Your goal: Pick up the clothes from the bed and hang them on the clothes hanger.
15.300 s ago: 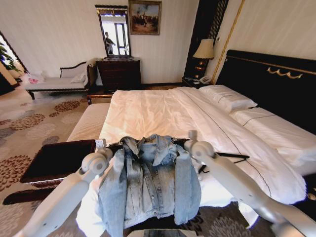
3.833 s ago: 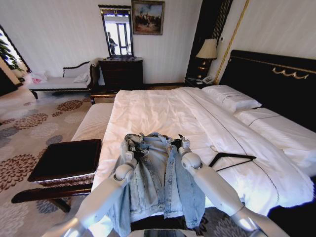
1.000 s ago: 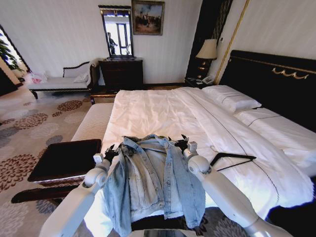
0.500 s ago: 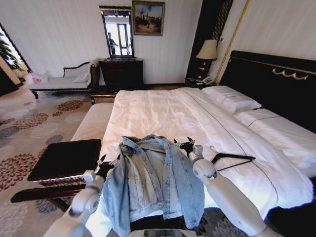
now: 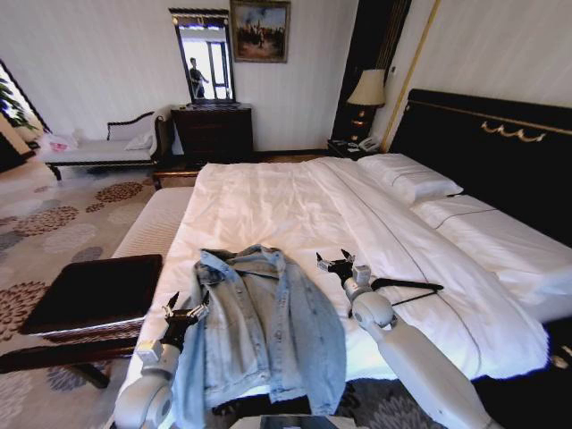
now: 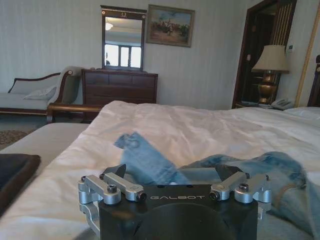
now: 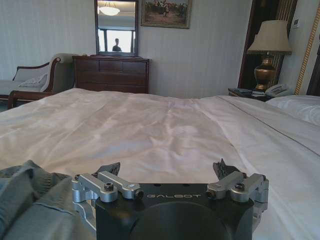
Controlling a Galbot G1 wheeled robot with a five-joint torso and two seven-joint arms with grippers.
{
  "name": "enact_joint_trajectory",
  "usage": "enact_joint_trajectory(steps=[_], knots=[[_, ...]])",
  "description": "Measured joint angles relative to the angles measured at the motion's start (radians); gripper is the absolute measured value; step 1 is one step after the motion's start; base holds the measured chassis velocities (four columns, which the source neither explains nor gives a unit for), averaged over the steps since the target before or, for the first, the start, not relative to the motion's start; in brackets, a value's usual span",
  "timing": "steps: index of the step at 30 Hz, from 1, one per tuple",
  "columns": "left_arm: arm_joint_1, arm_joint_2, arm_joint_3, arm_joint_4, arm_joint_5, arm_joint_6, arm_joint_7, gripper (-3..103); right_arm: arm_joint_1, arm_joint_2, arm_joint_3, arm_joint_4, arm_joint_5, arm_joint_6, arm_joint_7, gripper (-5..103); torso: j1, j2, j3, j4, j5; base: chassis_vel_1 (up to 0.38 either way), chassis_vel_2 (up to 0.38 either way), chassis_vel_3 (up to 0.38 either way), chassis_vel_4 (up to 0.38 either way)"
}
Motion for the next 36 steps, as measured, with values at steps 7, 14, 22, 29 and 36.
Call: enact_joint_trajectory(steps=[7, 14, 22, 29, 36], knots=[[-0.01, -0.009, 0.033, -0.003, 0.045, -0.027, -0.004, 100, -0.024, -0.012, 0.017, 0.016, -0.001, 0.003, -0.003, 100, 0.0, 0.0, 0.0, 0.0002, -0.0001, -0.093, -0.087, 0.098, 0.108], [0.005, -0.025, 0.041, -0.007, 0.079, -0.046, 0.0, 100, -0.045, -0.021, 0.031, 0.028, -0.007, 0.006, -0.005, 100, 0.0, 0.0, 0.0, 0.0002, -0.0001, -0.108, -0.11, 0.104, 0.106], [0.017, -0.033, 0.044, 0.001, 0.079, -0.053, -0.002, 100, -0.059, -0.023, 0.032, 0.026, -0.014, 0.012, -0.012, 100, 0.0, 0.0, 0.0, 0.0002, 0.0001, -0.109, -0.109, 0.103, 0.103], [0.037, -0.04, 0.046, -0.002, 0.084, -0.064, -0.002, 100, -0.07, -0.031, 0.036, 0.021, -0.02, 0.014, -0.018, 100, 0.0, 0.0, 0.0, 0.0002, 0.0, -0.059, -0.07, 0.055, 0.067], [0.062, -0.044, 0.049, 0.001, 0.085, -0.079, -0.002, 100, -0.087, -0.052, 0.038, 0.02, -0.02, 0.018, -0.025, 100, 0.0, 0.0, 0.0, 0.0003, 0.0, -0.046, -0.06, 0.056, 0.061]])
